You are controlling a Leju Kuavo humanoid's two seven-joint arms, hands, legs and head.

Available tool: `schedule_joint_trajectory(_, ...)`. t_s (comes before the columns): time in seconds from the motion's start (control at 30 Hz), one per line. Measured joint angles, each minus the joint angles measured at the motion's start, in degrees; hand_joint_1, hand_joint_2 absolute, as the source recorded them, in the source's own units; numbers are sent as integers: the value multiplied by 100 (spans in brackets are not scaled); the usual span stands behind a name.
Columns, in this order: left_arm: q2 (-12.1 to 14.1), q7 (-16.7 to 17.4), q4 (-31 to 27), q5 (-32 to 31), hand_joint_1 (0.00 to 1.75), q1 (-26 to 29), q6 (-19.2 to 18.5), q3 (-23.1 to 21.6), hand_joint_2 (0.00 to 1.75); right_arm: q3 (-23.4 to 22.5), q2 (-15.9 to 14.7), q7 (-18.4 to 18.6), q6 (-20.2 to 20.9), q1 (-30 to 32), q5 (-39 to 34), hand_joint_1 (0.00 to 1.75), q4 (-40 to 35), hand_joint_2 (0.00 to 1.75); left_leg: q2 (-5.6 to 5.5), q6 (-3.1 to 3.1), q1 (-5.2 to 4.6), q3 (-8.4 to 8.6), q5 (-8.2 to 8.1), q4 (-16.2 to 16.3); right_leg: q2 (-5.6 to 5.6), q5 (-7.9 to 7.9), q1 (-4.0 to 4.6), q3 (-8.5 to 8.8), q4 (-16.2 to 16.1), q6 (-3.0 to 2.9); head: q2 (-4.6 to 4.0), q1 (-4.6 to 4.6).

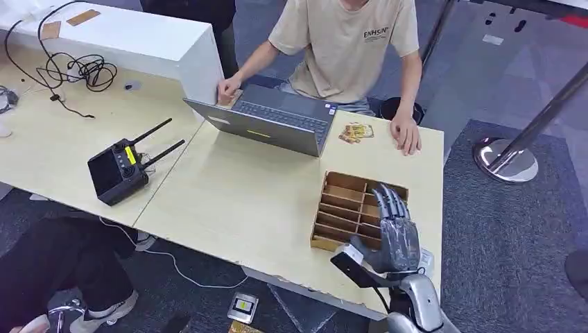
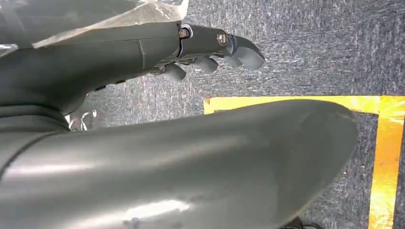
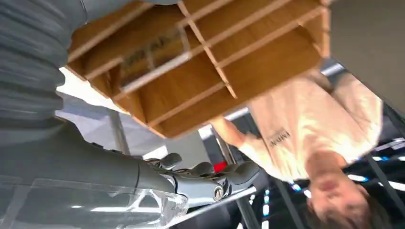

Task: Pass the card to the sensor for recognition and then transmit it.

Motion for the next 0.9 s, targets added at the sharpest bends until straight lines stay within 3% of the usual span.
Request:
schedule_joint_trajectory(0.6, -7, 9, 0, -2, 0, 2, 4, -9, 0, -295, 212, -166, -28, 1, 50, 0, 631, 175, 5, 0, 0, 11, 0, 0, 5, 0, 0, 7, 0, 0, 0, 0)
schedule_joint_trajectory(0.63, -7, 9, 0, -2, 0, 1, 4, -9, 0, -306, 223, -186, -28, 1, 35, 161, 649, 175, 5, 0, 0, 13, 0, 0, 5, 1, 0, 8, 0, 0, 0, 2)
schedule_joint_trajectory(0.67, -7, 9, 0, -7, 0, 1, 4, -9, 0, -319, 234, -195, -28, 1, 22, 175, 675, 175, 5, 0, 0, 13, 0, 0, 6, 1, 0, 9, 0, 0, 0, 0)
schedule_joint_trajectory(0.9, -7, 7, 0, -35, 0, 1, 4, -11, 0, -330, 286, -262, -28, 15, -166, 175, 863, 175, 5, 0, 0, 10, 1, 0, 6, 1, 0, 8, 0, 1, 0, 0)
